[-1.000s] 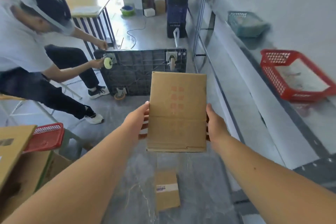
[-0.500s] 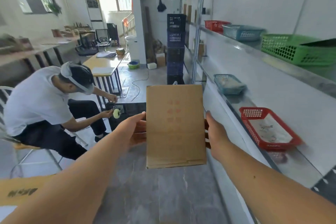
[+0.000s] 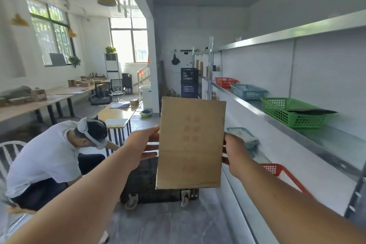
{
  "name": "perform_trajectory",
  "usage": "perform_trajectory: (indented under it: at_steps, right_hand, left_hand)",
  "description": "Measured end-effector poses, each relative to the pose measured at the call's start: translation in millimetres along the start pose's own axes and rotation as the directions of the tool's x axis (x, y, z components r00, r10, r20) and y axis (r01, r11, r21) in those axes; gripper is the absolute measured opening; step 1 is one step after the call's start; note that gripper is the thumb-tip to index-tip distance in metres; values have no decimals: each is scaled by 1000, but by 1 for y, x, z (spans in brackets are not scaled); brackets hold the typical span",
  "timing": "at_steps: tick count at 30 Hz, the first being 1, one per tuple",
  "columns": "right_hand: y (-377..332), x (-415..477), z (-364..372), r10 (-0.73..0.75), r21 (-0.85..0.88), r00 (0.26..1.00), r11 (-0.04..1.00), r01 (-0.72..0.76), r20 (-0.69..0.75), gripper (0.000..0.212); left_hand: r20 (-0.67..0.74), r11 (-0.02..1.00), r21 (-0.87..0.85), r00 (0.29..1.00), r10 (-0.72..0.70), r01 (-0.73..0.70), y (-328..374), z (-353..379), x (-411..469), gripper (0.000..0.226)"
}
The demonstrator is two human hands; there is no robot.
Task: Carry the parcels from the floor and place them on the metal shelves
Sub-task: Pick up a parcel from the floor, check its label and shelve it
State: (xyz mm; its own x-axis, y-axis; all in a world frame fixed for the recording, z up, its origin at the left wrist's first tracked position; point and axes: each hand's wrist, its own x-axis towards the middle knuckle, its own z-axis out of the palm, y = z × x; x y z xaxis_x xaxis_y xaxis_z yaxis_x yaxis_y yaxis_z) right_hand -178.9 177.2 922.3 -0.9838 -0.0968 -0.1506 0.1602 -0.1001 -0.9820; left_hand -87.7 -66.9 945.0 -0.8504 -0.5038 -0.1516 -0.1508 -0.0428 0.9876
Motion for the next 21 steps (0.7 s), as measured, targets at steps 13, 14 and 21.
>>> perform_trajectory:
  at_steps: [13,14,21]
  right_hand:
    - [-129,-38,-4,-174,39,975,985,170,138,42]
    - [-136,-39,-3,-183,54,974,983,177,132,44]
    - [-168,-55,1,-300,106,939,953,285,169,40]
  left_hand:
    - [-63,969,-121,976,207,-214,105,10,-40,24]
    - [-63,964,-142,974,218,-225,112,11,-44,26]
    - [-90,950,-217,973,210,-225,144,10,-46,13]
